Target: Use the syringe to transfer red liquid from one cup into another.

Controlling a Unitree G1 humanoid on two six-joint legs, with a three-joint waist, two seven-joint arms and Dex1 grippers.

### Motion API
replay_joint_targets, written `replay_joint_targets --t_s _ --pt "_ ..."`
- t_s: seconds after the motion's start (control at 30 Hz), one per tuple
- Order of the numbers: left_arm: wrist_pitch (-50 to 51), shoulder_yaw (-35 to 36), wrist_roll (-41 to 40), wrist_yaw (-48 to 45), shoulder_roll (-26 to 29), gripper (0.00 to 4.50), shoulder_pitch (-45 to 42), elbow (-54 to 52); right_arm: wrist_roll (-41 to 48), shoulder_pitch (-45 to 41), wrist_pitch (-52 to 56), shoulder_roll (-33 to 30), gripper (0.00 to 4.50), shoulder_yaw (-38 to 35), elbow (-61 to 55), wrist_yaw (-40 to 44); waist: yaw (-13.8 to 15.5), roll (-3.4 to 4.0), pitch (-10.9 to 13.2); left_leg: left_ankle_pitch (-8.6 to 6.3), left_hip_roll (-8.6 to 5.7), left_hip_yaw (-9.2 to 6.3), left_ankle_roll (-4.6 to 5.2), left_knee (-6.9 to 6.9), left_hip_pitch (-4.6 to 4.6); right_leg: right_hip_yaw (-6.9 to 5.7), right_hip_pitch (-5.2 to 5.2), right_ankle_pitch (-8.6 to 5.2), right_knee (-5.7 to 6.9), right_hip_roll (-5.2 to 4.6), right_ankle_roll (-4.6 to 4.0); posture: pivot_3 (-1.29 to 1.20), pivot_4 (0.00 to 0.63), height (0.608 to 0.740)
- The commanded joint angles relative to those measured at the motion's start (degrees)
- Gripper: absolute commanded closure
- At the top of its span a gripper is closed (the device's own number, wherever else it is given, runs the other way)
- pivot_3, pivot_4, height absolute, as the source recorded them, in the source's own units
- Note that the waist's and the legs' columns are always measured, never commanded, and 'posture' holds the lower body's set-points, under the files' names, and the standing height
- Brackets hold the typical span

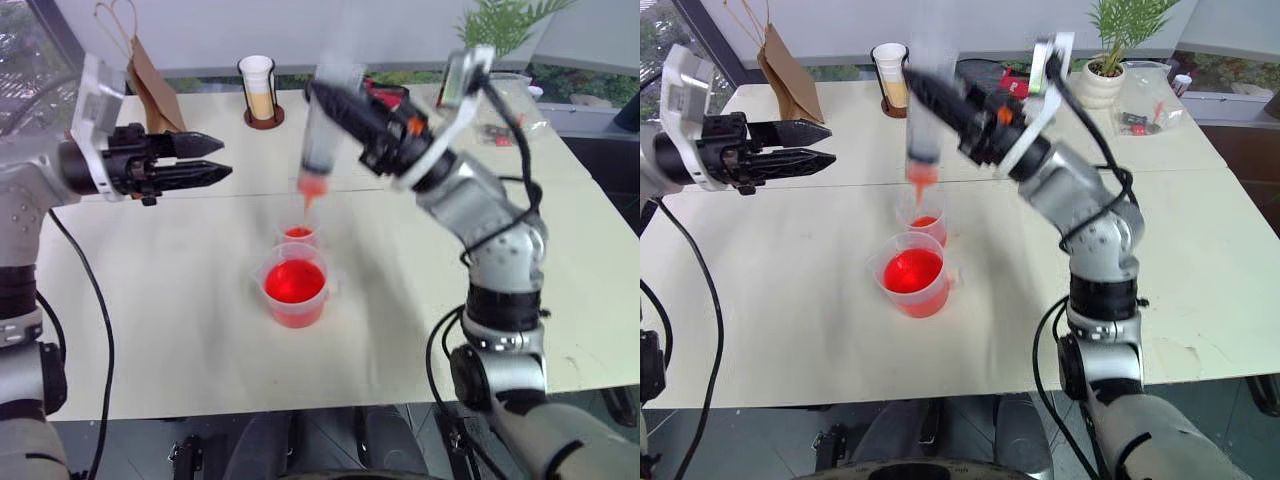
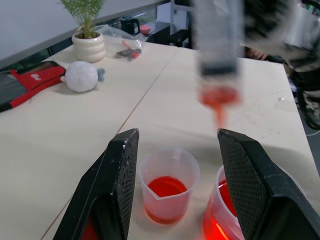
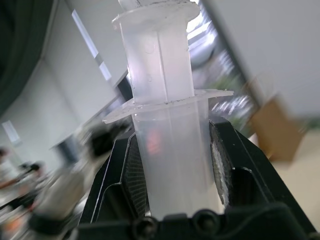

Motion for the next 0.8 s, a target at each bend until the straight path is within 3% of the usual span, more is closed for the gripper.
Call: replay_joint_targets --t_s 0.03,0.23,0.57,0.8 --pt "-2.0 1.2 0.6 0.5 -0.3 1.95 -1.3 0.2 -7.6 -3.2 -8.9 1.2 3.10 3.1 8.8 5.9 0.0 0.00 0.0 0.00 0.00 0.01 0.00 0.00 0.00 0.00 0.00 0.00 0.00 0.00 0.00 0.00 0.150 0.739" --pt "-6.8 0.1 4.0 2.5 -3.6 1.95 -6.5 5.0 -13.8 -3.1 -15.4 2.9 3.10 6.2 17.0 12.6 0.1 0.00 0.0 0.01 -0.02 0.01 -0.01 0.03 -0.01 0.00 0.02 0.00 -0.01 -0.01 0.00 0.00 0.150 0.739" --pt "-17.6 -2.9 9.9 2.6 -13.5 1.95 -23.0 20.5 -16.0 -0.4 -15.3 5.2 3.10 7.7 15.6 14.8 0.0 -0.01 0.0 0.02 -0.05 0.00 -0.04 0.06 -0.01 -0.03 0.04 0.00 -0.01 -0.03 0.00 0.00 0.150 0.739" --pt "-23.1 -4.3 13.2 -0.8 -17.8 1.95 -28.9 29.9 -17.2 0.3 -15.2 5.6 3.10 8.3 15.1 15.4 -0.3 -0.01 0.0 0.03 -0.04 0.02 -0.05 0.02 -0.01 -0.03 -0.08 0.00 0.12 -0.02 0.00 0.00 0.150 0.739"
